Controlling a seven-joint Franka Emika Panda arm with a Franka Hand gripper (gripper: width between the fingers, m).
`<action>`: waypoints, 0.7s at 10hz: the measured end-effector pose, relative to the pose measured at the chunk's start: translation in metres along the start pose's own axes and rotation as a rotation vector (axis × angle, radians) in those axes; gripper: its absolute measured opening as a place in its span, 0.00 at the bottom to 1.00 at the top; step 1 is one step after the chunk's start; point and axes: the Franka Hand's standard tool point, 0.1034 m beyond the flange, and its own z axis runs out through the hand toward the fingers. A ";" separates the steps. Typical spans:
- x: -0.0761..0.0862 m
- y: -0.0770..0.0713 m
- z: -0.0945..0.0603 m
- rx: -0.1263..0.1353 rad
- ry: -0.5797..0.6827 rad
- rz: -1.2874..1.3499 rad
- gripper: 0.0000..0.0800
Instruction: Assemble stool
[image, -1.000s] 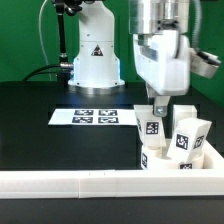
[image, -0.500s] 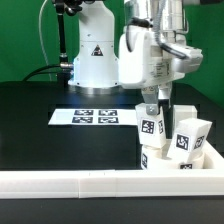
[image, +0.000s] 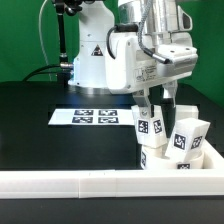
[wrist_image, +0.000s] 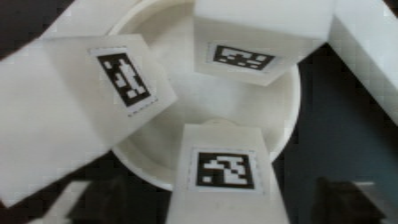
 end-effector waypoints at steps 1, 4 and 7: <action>-0.002 -0.002 -0.005 0.004 -0.009 -0.057 0.79; -0.007 -0.006 -0.016 0.019 -0.028 -0.130 0.81; -0.006 -0.004 -0.014 0.008 -0.017 -0.351 0.81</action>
Offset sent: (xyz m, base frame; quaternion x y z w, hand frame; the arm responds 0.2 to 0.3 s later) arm 0.0000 0.0000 0.0000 0.0000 0.0000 0.0000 1.0000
